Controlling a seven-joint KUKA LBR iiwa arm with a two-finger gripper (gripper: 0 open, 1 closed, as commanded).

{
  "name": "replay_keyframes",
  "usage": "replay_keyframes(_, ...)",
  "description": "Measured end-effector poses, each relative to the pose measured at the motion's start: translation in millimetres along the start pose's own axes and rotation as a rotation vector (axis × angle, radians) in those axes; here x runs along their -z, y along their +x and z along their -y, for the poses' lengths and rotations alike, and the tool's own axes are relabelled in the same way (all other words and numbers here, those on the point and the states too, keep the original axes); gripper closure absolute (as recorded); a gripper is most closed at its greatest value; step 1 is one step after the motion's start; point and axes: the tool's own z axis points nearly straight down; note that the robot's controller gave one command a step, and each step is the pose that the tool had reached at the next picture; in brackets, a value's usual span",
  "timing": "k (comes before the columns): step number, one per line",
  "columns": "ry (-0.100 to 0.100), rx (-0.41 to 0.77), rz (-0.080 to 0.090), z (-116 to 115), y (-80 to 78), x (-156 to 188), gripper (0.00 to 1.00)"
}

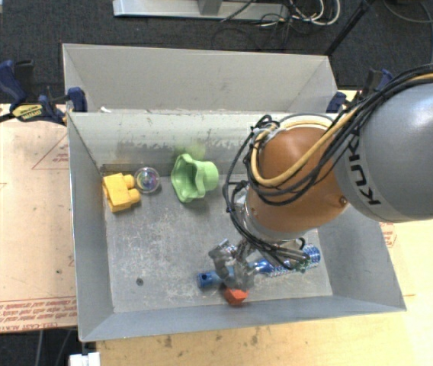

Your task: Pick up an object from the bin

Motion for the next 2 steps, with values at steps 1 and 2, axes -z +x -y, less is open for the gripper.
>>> replay_keyframes(1, 0.001, -0.003, 0.002, 0.7, -0.3, 1.3, 0.00)
replay_keyframes(2, 0.003, 0.109, 0.003, 32.5, 8.9, -79.6, 0.00)
